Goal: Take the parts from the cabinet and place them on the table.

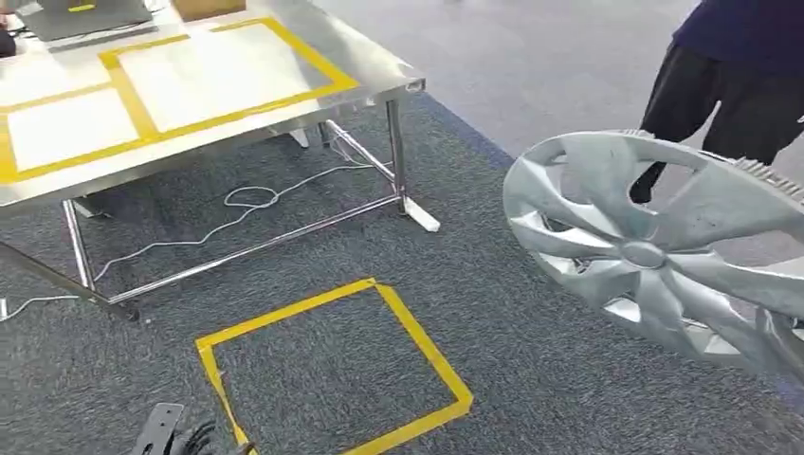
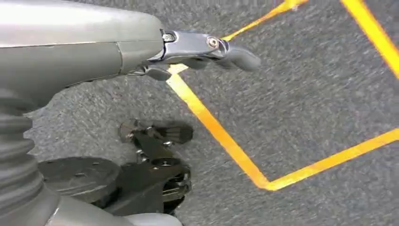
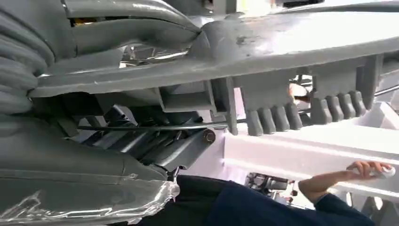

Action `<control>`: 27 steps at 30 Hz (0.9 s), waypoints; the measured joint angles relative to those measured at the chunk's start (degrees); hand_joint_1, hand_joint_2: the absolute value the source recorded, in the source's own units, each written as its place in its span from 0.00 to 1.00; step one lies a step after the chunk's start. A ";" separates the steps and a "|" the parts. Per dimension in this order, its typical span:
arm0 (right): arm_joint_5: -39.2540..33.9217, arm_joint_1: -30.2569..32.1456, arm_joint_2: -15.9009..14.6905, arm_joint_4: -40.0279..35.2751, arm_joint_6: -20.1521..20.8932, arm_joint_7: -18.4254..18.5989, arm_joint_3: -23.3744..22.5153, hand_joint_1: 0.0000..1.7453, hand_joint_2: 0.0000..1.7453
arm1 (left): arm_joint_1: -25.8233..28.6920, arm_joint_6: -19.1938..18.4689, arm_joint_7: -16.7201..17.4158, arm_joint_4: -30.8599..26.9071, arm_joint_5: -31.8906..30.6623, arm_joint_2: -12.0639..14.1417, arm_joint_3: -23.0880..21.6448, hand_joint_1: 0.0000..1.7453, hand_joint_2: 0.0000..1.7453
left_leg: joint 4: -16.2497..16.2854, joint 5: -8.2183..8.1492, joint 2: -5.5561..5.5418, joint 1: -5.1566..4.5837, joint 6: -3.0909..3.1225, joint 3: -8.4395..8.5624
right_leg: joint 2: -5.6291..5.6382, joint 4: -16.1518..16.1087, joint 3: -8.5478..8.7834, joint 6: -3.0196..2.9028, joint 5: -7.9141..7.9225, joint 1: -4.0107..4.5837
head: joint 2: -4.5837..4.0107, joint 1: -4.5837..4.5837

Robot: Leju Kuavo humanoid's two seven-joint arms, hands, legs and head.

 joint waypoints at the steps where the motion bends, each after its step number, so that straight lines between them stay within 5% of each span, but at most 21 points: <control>1: -0.04 0.04 0.00 0.02 -0.11 -0.07 0.00 1.00 1.00 | -0.30 -0.07 0.07 0.22 -0.09 -0.04 0.27 0.00 1.00 | 4.43 -2.25 1.10 0.11 -0.22 -2.18 | -0.64 0.00 -0.04 -0.04 -0.02 0.10 | 0.00 0.07; 3: -0.07 0.03 0.09 0.09 -0.09 -0.07 0.11 1.00 1.00 | -0.44 -0.15 0.09 0.48 -0.15 -0.31 0.64 0.00 1.00 | 13.20 -5.40 1.69 0.21 -0.36 -6.48 | -1.88 0.01 -0.09 -0.20 -0.12 0.25 | 0.00 0.00; 4: -0.09 0.04 0.17 0.20 -0.09 -0.04 0.20 1.00 1.00 | -0.37 -0.22 0.13 0.68 -0.24 -0.46 0.72 0.00 1.00 | 14.19 -5.06 1.69 0.21 -0.33 -7.09 | -2.50 0.02 -0.03 -0.23 -0.15 0.29 | 0.00 0.02; 5: -0.09 0.03 0.24 0.20 -0.07 -0.05 0.28 1.00 1.00 | -0.32 -0.20 0.13 0.79 -0.26 -0.55 0.75 0.00 1.00 | 12.51 -3.38 1.72 0.20 -0.23 -6.29 | -3.04 0.02 0.04 -0.25 -0.20 0.35 | 0.00 0.00; 7: -0.09 -0.02 0.33 0.20 -0.04 -0.07 0.35 1.00 1.00 | -0.34 -0.22 0.15 1.03 -0.46 -0.55 0.85 0.00 1.00 | 3.32 1.58 2.32 0.12 0.23 -1.56 | -4.10 0.02 0.33 -0.12 -0.37 0.45 | 0.00 0.02; 8: -0.11 -0.02 0.33 0.20 -0.05 -0.07 0.37 1.00 1.00 | -0.37 -0.22 0.15 1.14 -0.48 -0.55 0.98 0.00 1.00 | -1.68 3.33 4.21 -0.14 0.67 1.26 | -4.58 0.02 0.56 0.05 -0.51 0.54 | 0.00 0.00; 9: -0.11 0.06 0.35 0.20 -0.05 -0.11 0.37 1.00 1.00 | -0.51 -0.22 0.13 1.20 -0.63 -0.55 1.20 0.00 1.00 | -3.75 2.40 5.79 -0.75 0.83 2.12 | -4.96 0.19 0.54 0.41 -0.77 1.02 | 0.00 0.00; 13: -0.20 0.00 0.35 0.20 -0.39 -0.15 0.37 1.00 1.00 | 0.06 0.22 0.31 1.22 -1.66 -0.53 2.77 0.00 1.00 | -4.05 2.81 3.52 -0.71 1.94 1.68 | -6.87 -0.41 1.08 1.39 -0.89 1.03 | 0.00 0.02; 14: -0.22 -0.04 0.35 0.18 -0.55 -0.20 0.35 1.00 1.00 | 0.26 0.28 0.83 1.23 -2.03 -0.46 3.32 0.00 1.00 | -4.37 3.07 3.05 -0.13 2.36 2.02 | -6.01 0.06 0.70 1.92 -1.47 0.73 | 0.00 0.05; 16: -0.28 0.00 0.35 0.18 -0.83 -0.31 0.33 1.00 1.00 | 0.15 0.61 1.37 1.23 -3.23 -0.35 4.15 0.00 1.00 | -4.34 3.06 2.10 0.05 2.82 2.05 | -2.06 6.77 -2.14 2.29 -5.33 0.68 | 0.00 0.46; 18: -0.37 0.15 0.35 0.17 -1.05 -0.33 0.37 1.00 1.00 | 0.39 0.59 2.05 1.22 -4.20 -0.44 4.68 0.00 1.00 | -4.28 3.06 0.96 0.05 2.87 2.03 | -1.30 16.35 -7.03 2.49 -8.84 0.65 | 0.00 0.55; 19: -0.37 0.38 0.35 0.20 -1.14 -0.31 0.42 1.00 1.00 | 0.70 0.44 2.34 1.25 -4.57 -0.55 4.90 0.00 1.00 | -4.28 3.05 0.35 0.04 2.86 2.09 | -1.28 18.12 -8.28 2.53 -8.64 0.67 | 0.00 0.55; 21: -0.44 0.46 0.35 0.20 -1.44 -0.33 0.44 1.00 1.00 | 1.28 0.13 2.84 1.29 -5.29 -0.74 5.18 0.00 1.00 | -4.24 3.01 -0.82 0.07 2.81 2.26 | -1.22 13.69 -6.82 2.46 -4.80 0.59 | 0.00 0.57; 22: -0.50 0.42 0.35 0.20 -1.51 -0.35 0.44 1.00 1.00 | 1.45 0.09 2.91 1.31 -5.51 -0.85 5.29 0.00 1.00 | -4.19 2.95 -1.47 0.19 2.72 2.42 | -0.86 8.81 -4.63 2.43 -2.01 0.48 | 0.00 0.51; 23: -0.57 0.43 0.35 0.18 -1.53 -0.42 0.44 1.00 1.00 | 1.60 0.06 2.93 1.33 -5.77 -0.90 5.53 0.00 1.00 | -4.11 2.79 -1.99 0.30 2.45 2.59 | 0.67 3.28 -2.02 2.61 0.56 0.18 | 0.00 0.59; 24: -0.63 0.37 0.35 0.22 -1.53 -0.46 0.46 1.00 1.00 | 1.66 0.06 2.93 1.36 -5.90 -0.83 5.69 0.00 1.00 | -3.98 2.73 -2.57 0.13 2.08 2.42 | 3.31 0.90 -0.71 2.72 -0.22 -0.14 | 0.00 0.59; 27: -0.70 0.37 0.35 0.24 -1.53 -0.55 0.72 1.00 1.00 | 2.11 0.26 2.93 1.42 -6.30 -0.74 6.28 0.00 1.00 | -3.93 3.32 -4.21 0.34 1.08 1.54 | 2.13 0.48 -0.39 1.71 -0.12 0.18 | 0.00 0.44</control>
